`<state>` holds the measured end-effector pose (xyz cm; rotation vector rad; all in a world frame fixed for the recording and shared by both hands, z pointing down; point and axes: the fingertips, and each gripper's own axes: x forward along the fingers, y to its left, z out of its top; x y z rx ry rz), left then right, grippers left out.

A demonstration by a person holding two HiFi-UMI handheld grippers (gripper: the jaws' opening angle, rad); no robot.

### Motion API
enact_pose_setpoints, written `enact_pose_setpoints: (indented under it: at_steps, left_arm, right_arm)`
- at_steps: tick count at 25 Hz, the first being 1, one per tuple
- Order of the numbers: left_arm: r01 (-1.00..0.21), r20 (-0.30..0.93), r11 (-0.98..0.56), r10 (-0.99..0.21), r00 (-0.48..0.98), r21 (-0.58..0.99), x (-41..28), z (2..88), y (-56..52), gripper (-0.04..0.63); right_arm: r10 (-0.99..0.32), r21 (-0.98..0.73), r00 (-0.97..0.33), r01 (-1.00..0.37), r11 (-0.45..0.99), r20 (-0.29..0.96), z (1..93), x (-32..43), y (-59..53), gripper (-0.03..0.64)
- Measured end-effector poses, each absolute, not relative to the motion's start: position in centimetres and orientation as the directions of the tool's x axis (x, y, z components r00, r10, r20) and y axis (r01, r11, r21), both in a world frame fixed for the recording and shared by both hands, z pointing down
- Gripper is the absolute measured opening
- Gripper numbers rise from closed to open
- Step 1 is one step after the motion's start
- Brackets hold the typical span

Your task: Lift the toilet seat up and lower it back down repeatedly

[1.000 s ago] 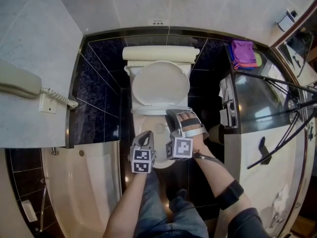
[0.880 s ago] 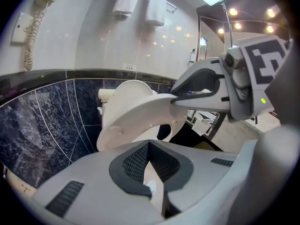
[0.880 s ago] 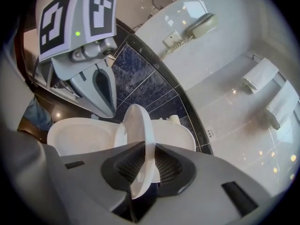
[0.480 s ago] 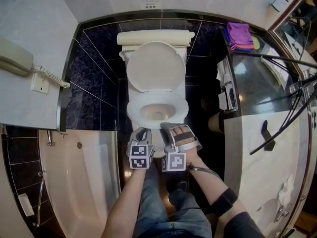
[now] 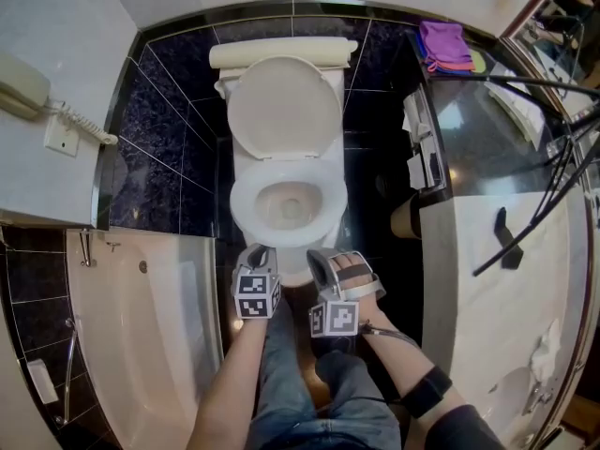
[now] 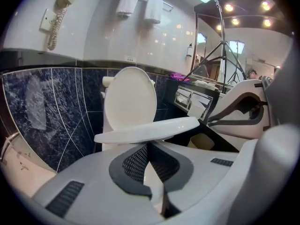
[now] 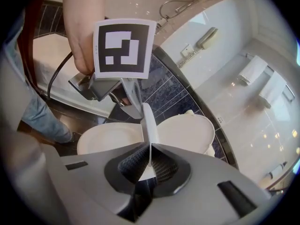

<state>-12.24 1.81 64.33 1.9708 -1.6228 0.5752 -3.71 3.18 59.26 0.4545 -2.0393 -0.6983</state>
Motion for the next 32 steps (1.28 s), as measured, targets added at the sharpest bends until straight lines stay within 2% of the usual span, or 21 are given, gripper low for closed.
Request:
enact_pose_setpoints:
  at_steps: [7, 10, 21, 29, 32]
  left_arm:
    - [-0.98, 0.641, -0.15, -0.741, 0.2, 0.132, -10.7, 70.5, 6.0, -0.009]
    - [-0.979, 0.663, -0.16, -0.72, 0.205, 0.128, -10.1, 74.7, 8.4, -0.01]
    - [-0.968, 0.75, -0.203, -0.616, 0.241, 0.144, -8.1, 87.6, 13.5, -0.011]
    - [-0.971, 0.829, -0.165, -0.509, 0.232, 0.171, -7.3, 92.0, 16.5, -0.011]
    - [-0.97, 0.826, -0.178, -0.513, 0.233, 0.163, -7.1, 91.5, 16.4, -0.011]
  right_arm:
    - [-0.594, 0.433, -0.44, -0.416, 0.799, 0.674, 65.3, 3.0, 3.7, 0.017]
    - [-0.591, 0.36, -0.413, -0.512, 0.78, 0.693, 68.9, 4.6, 3.8, 0.017]
    - [-0.559, 0.263, -0.381, -0.6, 0.756, 0.737, 80.4, 5.4, 4.5, 0.017]
    - [-0.537, 0.248, -0.372, -0.598, 0.763, 0.757, 82.5, 5.6, 5.0, 0.017]
    - [-0.535, 0.246, -0.37, -0.598, 0.763, 0.759, 82.4, 5.8, 4.9, 0.017]
